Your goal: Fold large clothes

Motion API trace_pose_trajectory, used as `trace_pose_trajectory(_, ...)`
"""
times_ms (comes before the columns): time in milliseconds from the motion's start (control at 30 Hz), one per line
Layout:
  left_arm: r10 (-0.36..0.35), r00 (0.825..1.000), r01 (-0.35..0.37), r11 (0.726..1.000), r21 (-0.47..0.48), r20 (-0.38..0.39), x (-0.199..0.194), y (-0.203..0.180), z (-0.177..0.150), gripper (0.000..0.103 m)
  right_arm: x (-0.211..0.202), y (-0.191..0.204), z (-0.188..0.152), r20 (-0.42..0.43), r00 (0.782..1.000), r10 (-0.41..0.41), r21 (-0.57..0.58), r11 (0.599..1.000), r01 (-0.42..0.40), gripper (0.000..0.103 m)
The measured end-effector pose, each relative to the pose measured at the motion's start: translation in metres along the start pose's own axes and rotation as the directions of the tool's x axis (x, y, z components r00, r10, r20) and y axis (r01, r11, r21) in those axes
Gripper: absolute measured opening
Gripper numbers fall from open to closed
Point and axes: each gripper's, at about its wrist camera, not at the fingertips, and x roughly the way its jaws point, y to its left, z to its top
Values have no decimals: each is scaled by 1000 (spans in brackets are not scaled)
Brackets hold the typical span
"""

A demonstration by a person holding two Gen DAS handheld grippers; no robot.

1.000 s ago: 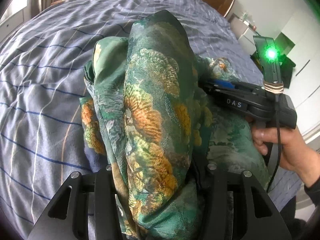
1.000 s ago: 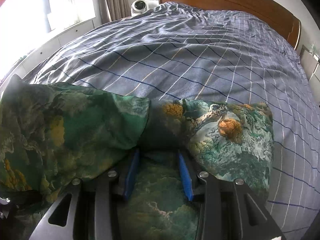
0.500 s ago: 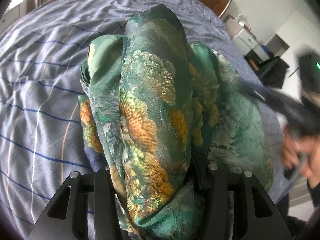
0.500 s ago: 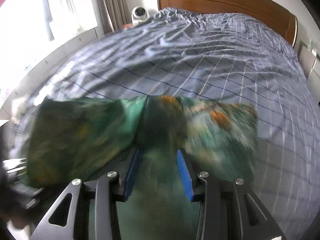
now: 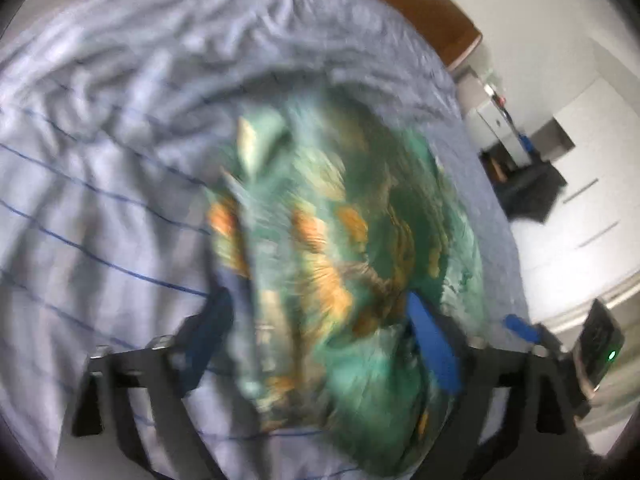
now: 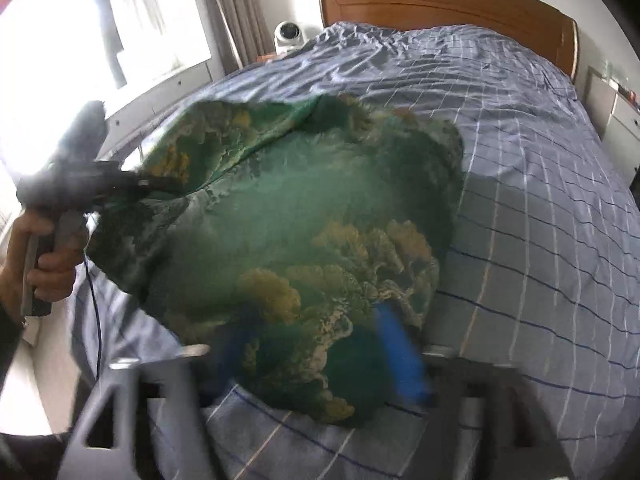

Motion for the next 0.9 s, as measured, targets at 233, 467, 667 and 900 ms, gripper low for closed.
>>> trace_pose_trajectory(233, -73, 997, 70, 994, -78, -28, 13, 0, 14, 97, -22, -50, 2, 60, 997, 49, 158, 986, -58, 86)
trace_pose_trajectory(467, -105, 986, 75, 972, -223, -128, 81, 40, -4, 103, 16, -73, -3, 15, 976, 218, 288, 934, -213, 86)
trace_pose_trajectory(667, -126, 978, 96, 978, -183, -164, 99, 45, -3, 103, 77, -91, -4, -49, 937, 347, 370, 877, -305, 100)
trace_pose_trajectory(900, -183, 971, 148, 967, -209, -155, 111, 57, -6, 95, 114, -103, -9, -21, 872, 490, 449, 783, -430, 99)
